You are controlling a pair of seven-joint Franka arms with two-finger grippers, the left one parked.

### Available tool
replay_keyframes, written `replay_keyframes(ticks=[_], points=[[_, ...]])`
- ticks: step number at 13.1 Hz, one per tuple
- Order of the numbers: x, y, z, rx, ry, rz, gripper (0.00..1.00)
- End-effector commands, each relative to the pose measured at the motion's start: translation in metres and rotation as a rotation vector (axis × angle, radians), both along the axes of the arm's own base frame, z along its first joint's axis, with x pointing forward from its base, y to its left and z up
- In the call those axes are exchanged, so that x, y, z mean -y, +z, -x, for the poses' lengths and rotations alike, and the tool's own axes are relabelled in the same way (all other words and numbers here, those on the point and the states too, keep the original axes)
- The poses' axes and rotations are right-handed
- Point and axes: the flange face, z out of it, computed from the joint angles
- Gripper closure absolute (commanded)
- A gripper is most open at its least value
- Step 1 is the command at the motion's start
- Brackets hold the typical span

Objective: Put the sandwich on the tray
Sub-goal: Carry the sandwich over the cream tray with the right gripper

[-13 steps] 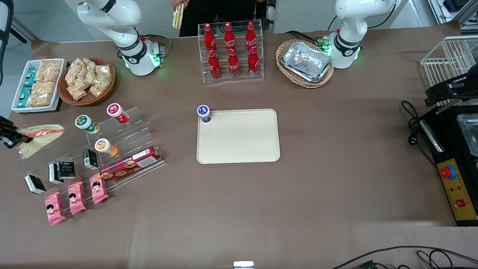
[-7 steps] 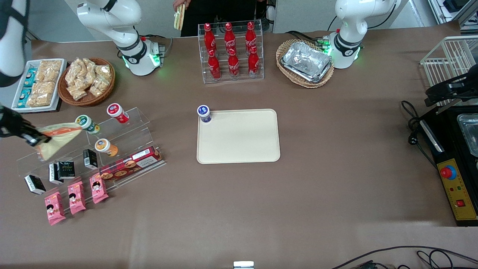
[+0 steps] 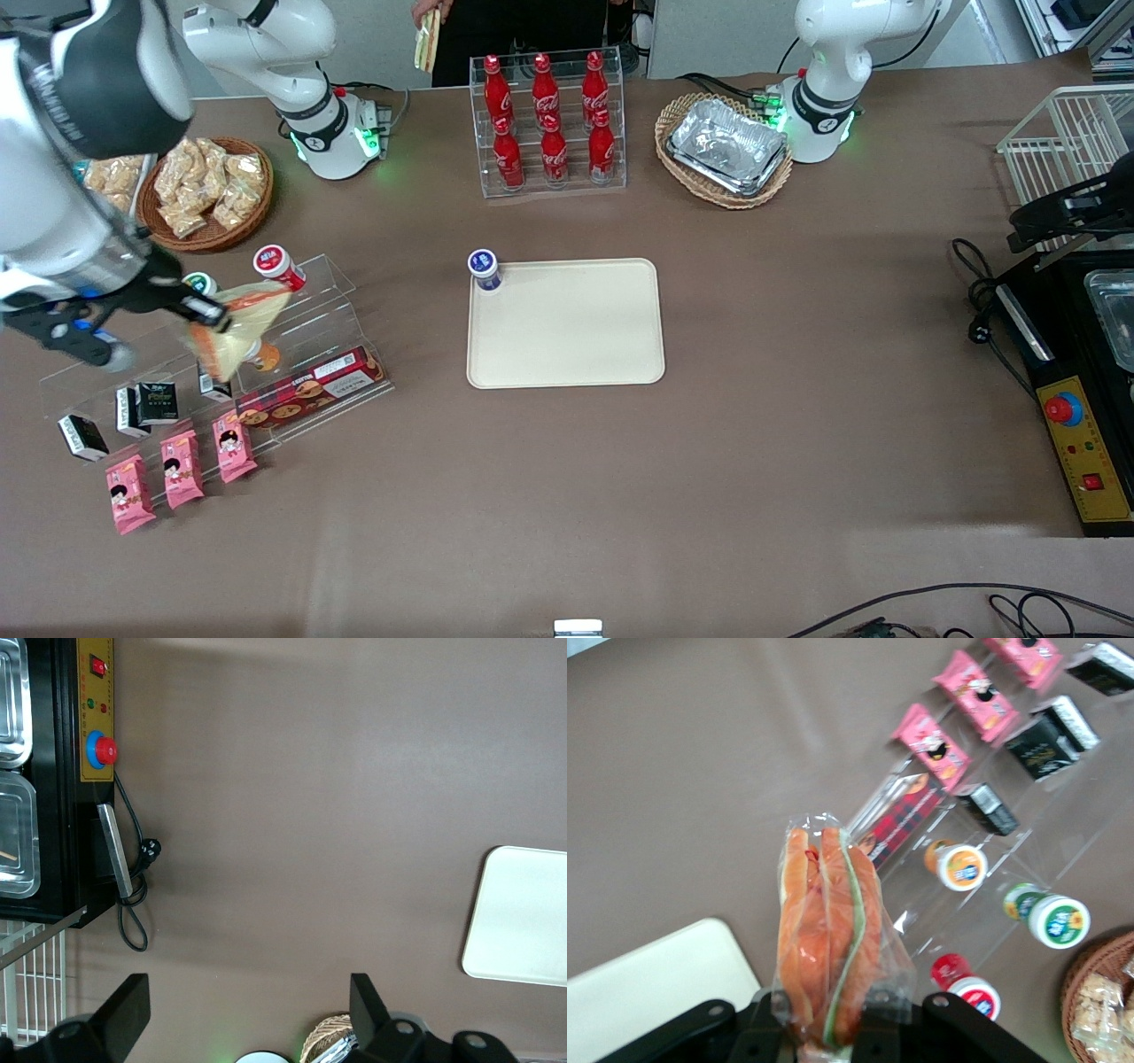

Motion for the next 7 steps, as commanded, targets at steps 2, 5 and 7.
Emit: replay_keyframes(ticks=[2,5,7], points=[[-0.073,0.000,0.009,0.015,0.252,-0.010,0.86],[-0.109,-0.006,0.013,0.028,0.498,-0.029,0.86],[-0.148,-0.012,0.021,0.050,0.638,-0.011,0.86]])
